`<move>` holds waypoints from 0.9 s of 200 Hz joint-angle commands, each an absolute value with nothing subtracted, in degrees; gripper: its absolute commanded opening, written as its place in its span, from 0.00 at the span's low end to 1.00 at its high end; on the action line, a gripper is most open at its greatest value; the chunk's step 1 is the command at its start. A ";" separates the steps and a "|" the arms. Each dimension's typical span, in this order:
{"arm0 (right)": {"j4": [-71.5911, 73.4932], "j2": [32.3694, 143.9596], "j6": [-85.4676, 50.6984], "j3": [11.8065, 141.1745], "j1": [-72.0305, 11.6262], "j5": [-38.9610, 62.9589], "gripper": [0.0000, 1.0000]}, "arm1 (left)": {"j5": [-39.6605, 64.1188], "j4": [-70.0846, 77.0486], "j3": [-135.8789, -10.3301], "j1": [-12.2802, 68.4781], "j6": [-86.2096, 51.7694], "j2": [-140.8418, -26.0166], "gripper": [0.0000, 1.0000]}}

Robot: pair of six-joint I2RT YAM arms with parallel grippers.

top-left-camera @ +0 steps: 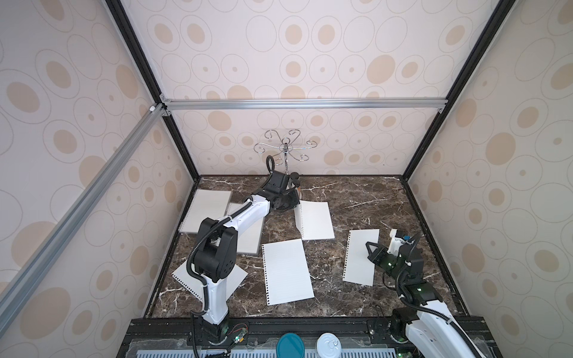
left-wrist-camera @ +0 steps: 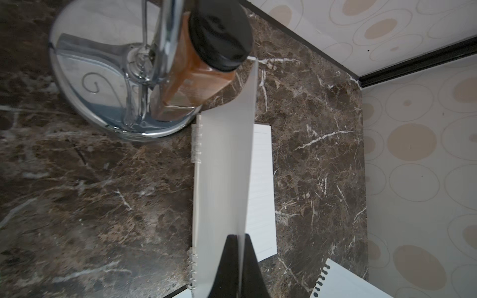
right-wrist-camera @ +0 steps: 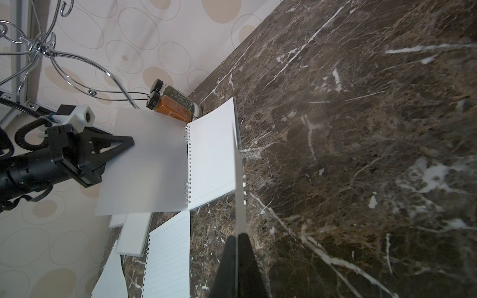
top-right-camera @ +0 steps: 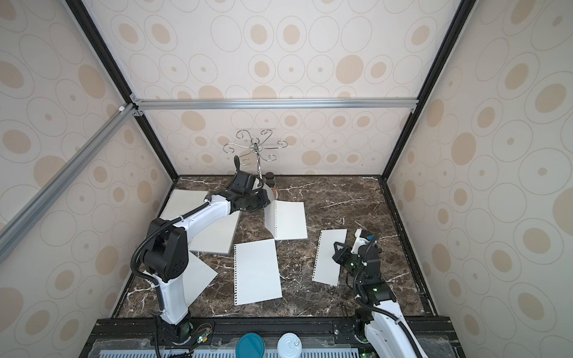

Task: Tear off pages from different notebooks
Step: Close the notebook at the center of the board.

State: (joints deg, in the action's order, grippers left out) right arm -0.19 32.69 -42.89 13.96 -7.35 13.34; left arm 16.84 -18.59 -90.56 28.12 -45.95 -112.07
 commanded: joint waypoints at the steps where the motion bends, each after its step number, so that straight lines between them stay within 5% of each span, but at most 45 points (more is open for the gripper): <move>1: -6.25 31.29 -45.29 14.52 -7.03 17.40 0.00 | 18.02 -17.45 -92.68 31.95 -48.44 -115.89 0.00; 100: -7.95 32.20 -46.35 13.54 -6.39 21.94 0.00 | 14.67 -11.47 -109.62 38.23 -53.72 -133.61 0.05; 139: -14.37 32.34 -45.03 14.88 -6.02 20.13 0.00 | 13.97 -11.63 -114.21 38.54 -52.15 -135.63 0.49; 180: -20.74 26.12 -44.48 14.86 -5.89 18.52 0.00 | 12.06 -10.48 -111.99 40.24 -47.95 -130.55 0.70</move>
